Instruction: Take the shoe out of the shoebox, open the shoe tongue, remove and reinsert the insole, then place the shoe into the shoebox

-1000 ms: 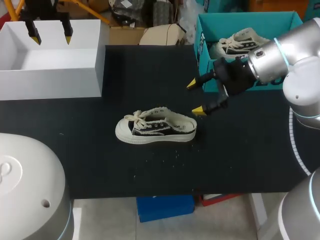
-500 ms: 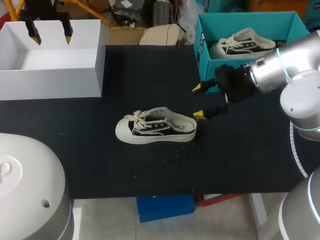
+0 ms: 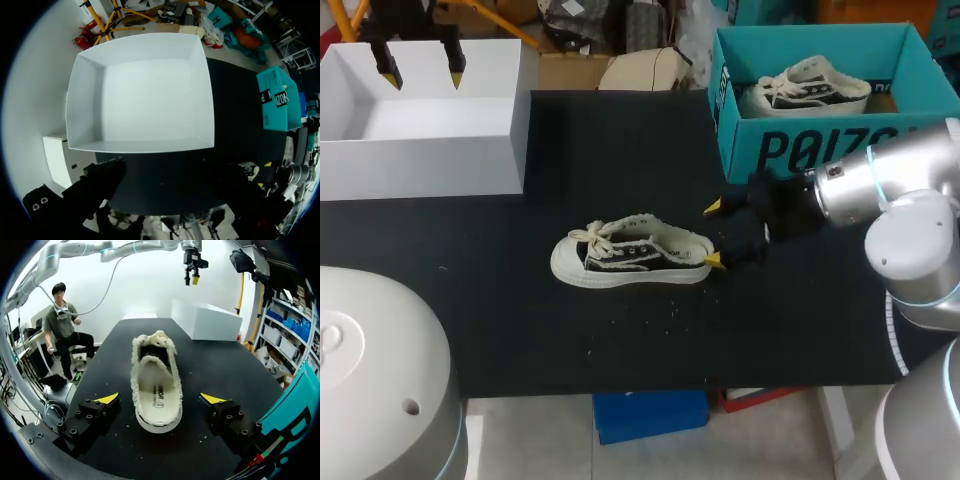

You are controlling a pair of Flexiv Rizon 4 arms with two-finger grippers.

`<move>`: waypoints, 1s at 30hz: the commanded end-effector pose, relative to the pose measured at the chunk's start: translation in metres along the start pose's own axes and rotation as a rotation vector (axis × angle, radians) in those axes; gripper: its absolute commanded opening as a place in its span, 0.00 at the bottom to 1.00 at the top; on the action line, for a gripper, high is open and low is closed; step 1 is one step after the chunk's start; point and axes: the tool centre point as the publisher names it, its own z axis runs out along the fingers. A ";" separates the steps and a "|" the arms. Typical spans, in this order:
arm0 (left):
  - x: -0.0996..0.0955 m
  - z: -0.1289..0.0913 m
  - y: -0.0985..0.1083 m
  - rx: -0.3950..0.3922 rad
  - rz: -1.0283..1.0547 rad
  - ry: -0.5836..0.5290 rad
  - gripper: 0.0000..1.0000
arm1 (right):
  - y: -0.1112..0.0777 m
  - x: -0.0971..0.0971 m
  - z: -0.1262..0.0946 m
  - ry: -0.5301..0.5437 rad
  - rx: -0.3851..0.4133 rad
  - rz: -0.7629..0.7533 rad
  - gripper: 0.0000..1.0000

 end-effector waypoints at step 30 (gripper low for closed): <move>0.001 0.000 0.000 -0.001 -0.002 -0.003 1.00 | -0.033 0.002 0.060 -0.003 -0.039 0.020 1.00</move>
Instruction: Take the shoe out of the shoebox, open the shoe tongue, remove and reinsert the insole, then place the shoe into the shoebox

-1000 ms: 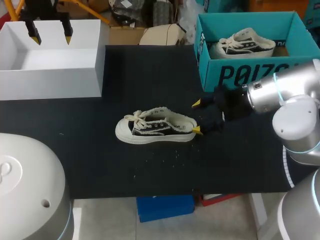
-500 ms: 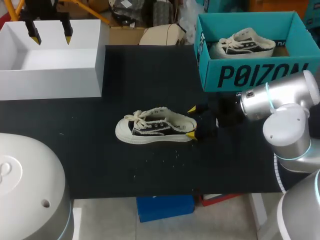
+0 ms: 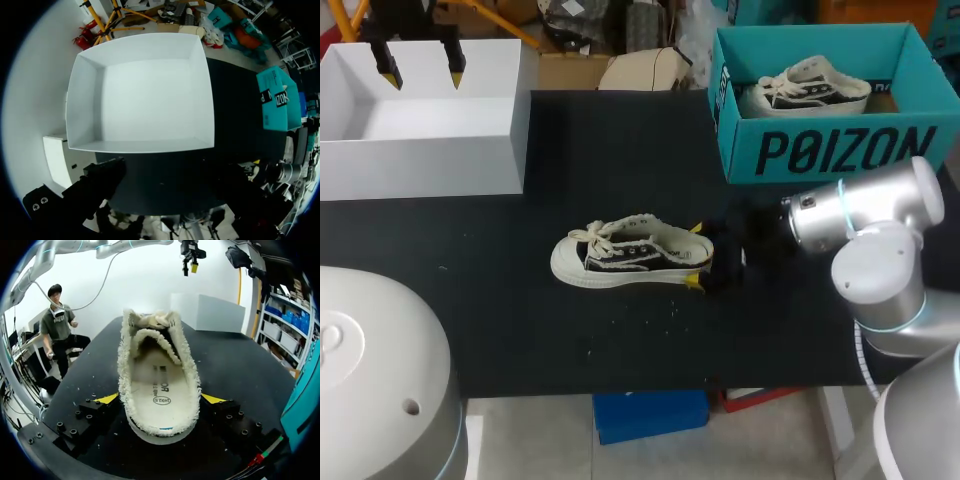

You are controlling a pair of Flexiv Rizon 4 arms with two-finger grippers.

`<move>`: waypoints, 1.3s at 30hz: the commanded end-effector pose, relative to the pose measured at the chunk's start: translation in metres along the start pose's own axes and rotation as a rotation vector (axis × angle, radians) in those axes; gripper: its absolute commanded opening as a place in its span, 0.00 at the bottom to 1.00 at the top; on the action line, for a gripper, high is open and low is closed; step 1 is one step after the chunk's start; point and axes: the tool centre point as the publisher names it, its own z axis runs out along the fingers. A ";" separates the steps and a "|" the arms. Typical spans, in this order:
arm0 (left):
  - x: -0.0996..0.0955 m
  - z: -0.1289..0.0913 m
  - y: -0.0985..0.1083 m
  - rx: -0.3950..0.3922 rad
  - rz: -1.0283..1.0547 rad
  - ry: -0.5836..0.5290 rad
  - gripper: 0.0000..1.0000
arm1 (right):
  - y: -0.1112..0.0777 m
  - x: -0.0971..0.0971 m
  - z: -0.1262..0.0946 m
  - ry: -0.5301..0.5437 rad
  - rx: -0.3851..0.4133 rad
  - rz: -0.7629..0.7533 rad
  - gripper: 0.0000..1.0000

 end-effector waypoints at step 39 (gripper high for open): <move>0.159 0.007 0.080 0.147 -0.029 -0.127 1.00 | -0.003 -0.004 0.009 0.017 -0.021 -0.021 0.00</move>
